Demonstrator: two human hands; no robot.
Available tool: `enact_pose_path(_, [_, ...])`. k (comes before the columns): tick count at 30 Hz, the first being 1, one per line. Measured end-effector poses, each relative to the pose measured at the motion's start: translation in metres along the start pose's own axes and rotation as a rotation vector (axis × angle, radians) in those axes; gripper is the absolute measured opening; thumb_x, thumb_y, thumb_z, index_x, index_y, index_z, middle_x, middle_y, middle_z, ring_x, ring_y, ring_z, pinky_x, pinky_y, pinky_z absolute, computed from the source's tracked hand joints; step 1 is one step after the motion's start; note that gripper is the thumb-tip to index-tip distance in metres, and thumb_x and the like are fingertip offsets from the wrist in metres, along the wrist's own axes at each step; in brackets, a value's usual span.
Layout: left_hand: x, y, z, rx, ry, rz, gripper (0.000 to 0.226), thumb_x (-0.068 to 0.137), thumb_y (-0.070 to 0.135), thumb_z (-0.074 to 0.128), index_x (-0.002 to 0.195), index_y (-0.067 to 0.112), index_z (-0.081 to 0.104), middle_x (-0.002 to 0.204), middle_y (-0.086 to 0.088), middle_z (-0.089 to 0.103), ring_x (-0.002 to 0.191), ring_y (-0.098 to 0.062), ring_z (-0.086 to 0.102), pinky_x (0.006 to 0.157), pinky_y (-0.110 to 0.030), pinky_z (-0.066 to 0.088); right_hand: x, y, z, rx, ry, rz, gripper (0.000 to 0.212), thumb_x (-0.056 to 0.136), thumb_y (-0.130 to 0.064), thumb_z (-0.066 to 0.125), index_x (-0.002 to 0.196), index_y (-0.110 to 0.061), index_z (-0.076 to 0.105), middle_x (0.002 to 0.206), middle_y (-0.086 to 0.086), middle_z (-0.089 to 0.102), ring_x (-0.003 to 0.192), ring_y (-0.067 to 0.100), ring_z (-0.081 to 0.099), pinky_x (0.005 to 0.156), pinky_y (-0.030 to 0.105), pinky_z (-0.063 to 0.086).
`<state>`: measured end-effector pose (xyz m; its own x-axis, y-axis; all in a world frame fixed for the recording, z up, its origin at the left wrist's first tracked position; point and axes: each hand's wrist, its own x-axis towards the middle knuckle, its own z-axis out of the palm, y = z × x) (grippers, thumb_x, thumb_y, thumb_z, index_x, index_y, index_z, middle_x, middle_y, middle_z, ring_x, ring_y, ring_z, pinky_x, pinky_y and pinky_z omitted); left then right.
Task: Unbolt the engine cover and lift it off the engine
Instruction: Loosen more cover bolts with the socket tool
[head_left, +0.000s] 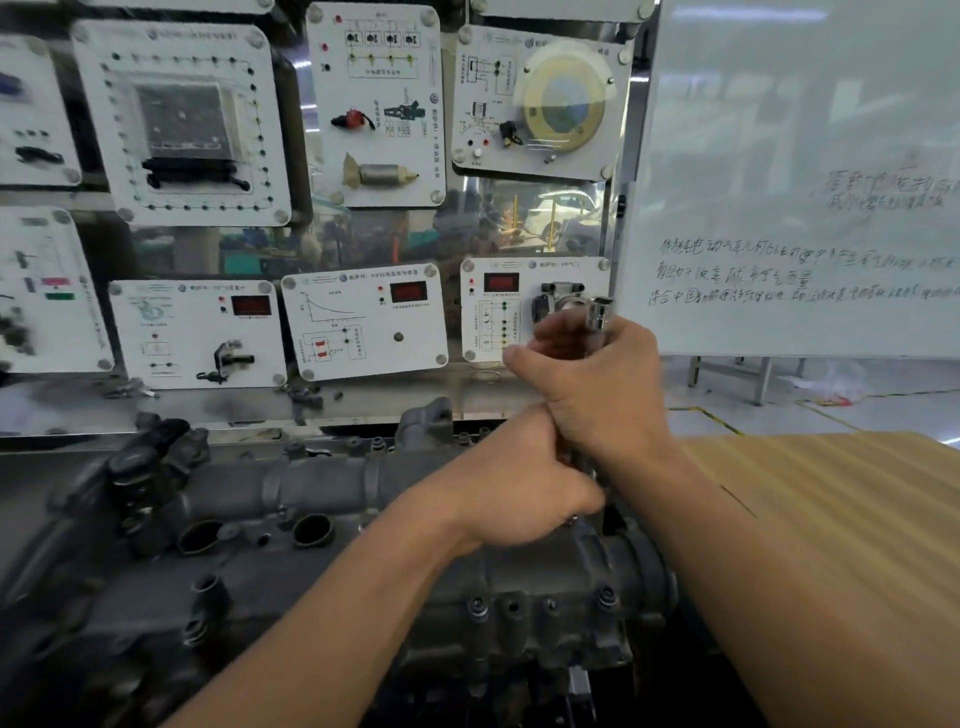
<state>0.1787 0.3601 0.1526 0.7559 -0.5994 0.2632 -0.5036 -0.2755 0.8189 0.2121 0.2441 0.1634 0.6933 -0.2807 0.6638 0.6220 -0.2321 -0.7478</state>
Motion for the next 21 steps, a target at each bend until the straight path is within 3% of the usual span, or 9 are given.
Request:
enact_pose_path(2, [-0.001, -0.001, 0.005, -0.047, 0.007, -0.014, 0.041, 0.071, -0.002, 0.059, 0.106, 0.020, 0.059, 0.095, -0.005, 0.070, 0.089, -0.023, 0.067, 0.073, -0.037, 0.049, 0.004, 0.001, -0.002, 0.032, 0.082, 0.043, 0.020, 0.068, -0.012, 0.086, 0.073, -0.017, 0.068, 0.063, -0.012, 0.070, 0.057, -0.001, 0.064, 0.054, 0.008, 0.047])
enact_pose_path(5, [-0.022, -0.004, -0.005, -0.117, -0.063, 0.056, 0.064, 0.072, 0.007, 0.058, 0.116, 0.052, 0.052, 0.117, 0.038, 0.061, 0.118, 0.016, 0.053, 0.095, -0.008, 0.044, 0.009, 0.004, -0.025, 0.054, 0.130, 0.067, 0.022, 0.068, -0.021, 0.089, 0.069, -0.019, 0.068, 0.058, -0.010, 0.066, 0.054, 0.002, 0.060, 0.053, 0.011, 0.048])
enact_pose_path(7, [-0.017, -0.005, -0.005, -0.077, -0.029, 0.027, 0.071, 0.069, 0.012, 0.060, 0.134, 0.040, 0.049, 0.130, 0.021, 0.061, 0.125, 0.000, 0.055, 0.106, -0.024, 0.045, 0.002, 0.006, -0.020, 0.041, 0.091, 0.060, 0.024, 0.067, -0.025, 0.090, 0.072, -0.020, 0.067, 0.061, -0.012, 0.068, 0.055, 0.000, 0.063, 0.053, 0.010, 0.047])
enact_pose_path(9, [-0.006, 0.001, 0.004, -0.011, 0.001, -0.026, 0.065, 0.064, 0.012, 0.059, 0.128, 0.015, 0.051, 0.109, -0.004, 0.067, 0.101, -0.019, 0.066, 0.087, -0.043, 0.054, -0.007, 0.008, -0.006, 0.029, 0.063, 0.055, 0.023, 0.067, -0.023, 0.089, 0.073, -0.022, 0.067, 0.063, -0.015, 0.070, 0.055, -0.004, 0.064, 0.052, 0.008, 0.046])
enact_pose_path(11, [-0.003, 0.001, 0.010, -0.049, 0.009, -0.036, 0.056, 0.062, 0.010, 0.058, 0.118, 0.012, 0.053, 0.098, -0.007, 0.065, 0.087, -0.020, 0.064, 0.076, -0.041, 0.052, -0.004, 0.005, -0.003, 0.050, 0.122, 0.117, 0.022, 0.067, -0.025, 0.089, 0.072, -0.023, 0.068, 0.060, -0.017, 0.068, 0.054, -0.005, 0.062, 0.053, 0.012, 0.048])
enact_pose_path(13, [-0.009, -0.003, 0.008, -0.121, -0.038, 0.025, 0.058, 0.066, 0.008, 0.058, 0.118, 0.034, 0.055, 0.117, 0.014, 0.067, 0.114, -0.005, 0.062, 0.093, -0.023, 0.051, 0.006, 0.004, -0.013, 0.110, 0.198, 0.192, 0.024, 0.066, -0.030, 0.090, 0.072, -0.022, 0.068, 0.057, -0.016, 0.066, 0.055, -0.002, 0.061, 0.061, 0.021, 0.048])
enact_pose_path(15, [-0.014, -0.002, 0.002, -0.124, -0.043, 0.052, 0.060, 0.066, 0.009, 0.058, 0.113, 0.046, 0.052, 0.117, 0.025, 0.065, 0.118, 0.003, 0.058, 0.098, -0.017, 0.048, 0.006, 0.005, -0.015, 0.129, 0.187, 0.182, 0.030, 0.062, -0.035, 0.091, 0.076, -0.022, 0.068, 0.059, -0.016, 0.067, 0.058, 0.001, 0.063, 0.063, 0.022, 0.049])
enact_pose_path(19, [-0.001, 0.001, 0.004, -0.090, -0.011, -0.005, 0.044, 0.061, 0.007, 0.057, 0.106, 0.006, 0.058, 0.079, -0.002, 0.063, 0.072, -0.017, 0.059, 0.065, -0.037, 0.047, -0.005, 0.002, 0.002, 0.099, 0.078, 0.105, 0.026, 0.066, -0.027, 0.089, 0.079, -0.020, 0.067, 0.064, -0.014, 0.070, 0.058, -0.003, 0.064, 0.054, 0.009, 0.048])
enact_pose_path(21, [-0.006, -0.002, 0.004, -0.132, -0.055, 0.015, 0.056, 0.063, 0.008, 0.058, 0.119, 0.017, 0.055, 0.106, 0.007, 0.068, 0.100, -0.007, 0.065, 0.085, -0.026, 0.052, 0.001, 0.001, -0.005, 0.113, 0.134, 0.145, 0.026, 0.068, -0.028, 0.089, 0.082, -0.019, 0.069, 0.067, -0.010, 0.071, 0.060, -0.002, 0.065, 0.057, 0.012, 0.049])
